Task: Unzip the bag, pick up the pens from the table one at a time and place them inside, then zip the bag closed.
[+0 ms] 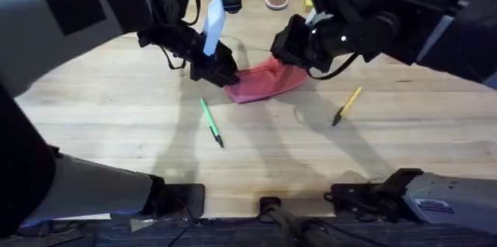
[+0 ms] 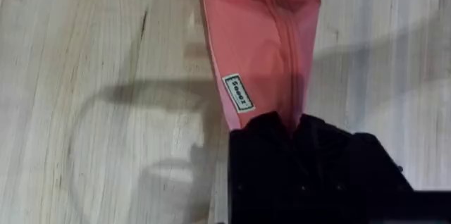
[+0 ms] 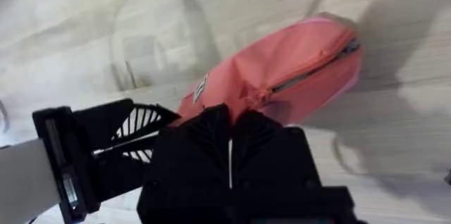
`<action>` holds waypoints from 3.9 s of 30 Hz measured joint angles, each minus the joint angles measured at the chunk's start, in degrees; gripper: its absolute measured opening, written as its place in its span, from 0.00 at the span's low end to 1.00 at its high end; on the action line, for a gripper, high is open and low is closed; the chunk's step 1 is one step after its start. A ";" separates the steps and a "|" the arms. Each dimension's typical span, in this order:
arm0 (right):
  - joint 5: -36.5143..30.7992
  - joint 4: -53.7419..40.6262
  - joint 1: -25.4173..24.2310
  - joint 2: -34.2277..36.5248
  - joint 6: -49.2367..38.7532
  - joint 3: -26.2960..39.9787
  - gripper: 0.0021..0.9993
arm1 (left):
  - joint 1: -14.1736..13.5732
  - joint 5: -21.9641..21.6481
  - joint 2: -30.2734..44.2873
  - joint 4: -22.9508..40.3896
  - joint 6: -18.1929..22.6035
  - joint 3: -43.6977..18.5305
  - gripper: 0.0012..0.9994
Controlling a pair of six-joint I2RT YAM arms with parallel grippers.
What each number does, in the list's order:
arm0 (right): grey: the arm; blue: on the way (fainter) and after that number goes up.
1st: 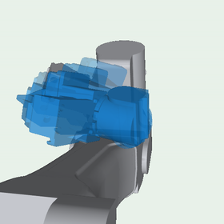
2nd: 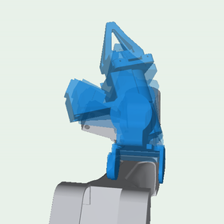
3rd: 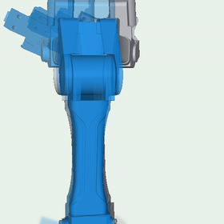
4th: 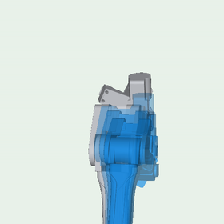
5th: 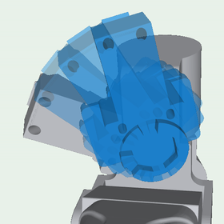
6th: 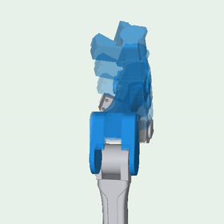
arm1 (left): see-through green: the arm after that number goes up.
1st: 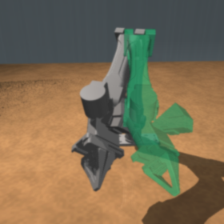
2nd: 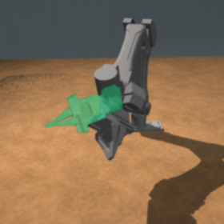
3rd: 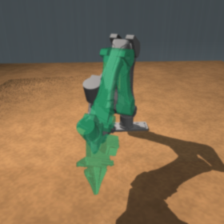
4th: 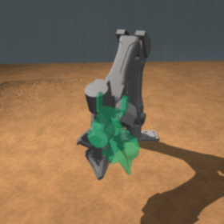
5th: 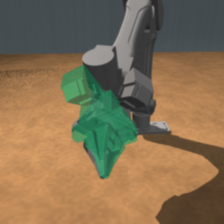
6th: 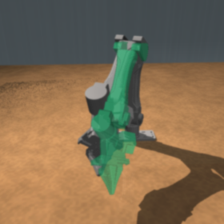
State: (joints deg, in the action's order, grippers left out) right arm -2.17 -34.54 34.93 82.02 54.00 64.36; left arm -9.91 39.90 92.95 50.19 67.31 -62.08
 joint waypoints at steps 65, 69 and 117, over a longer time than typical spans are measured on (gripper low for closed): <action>2.43 2.56 3.54 2.63 3.04 -0.37 0.03 | 0.11 1.32 0.00 1.18 -0.01 0.00 0.04; 8.32 7.54 3.53 5.93 3.27 -0.35 0.03 | 0.26 0.78 0.00 1.20 0.00 0.00 0.04; 8.71 -12.89 -3.60 -2.44 -61.57 10.84 1.00 | -0.26 5.53 0.00 0.57 -0.15 -0.02 0.99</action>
State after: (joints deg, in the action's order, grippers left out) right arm 6.53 -47.43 31.33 79.58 -7.57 75.20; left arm -10.17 45.43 92.95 50.76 67.16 -62.11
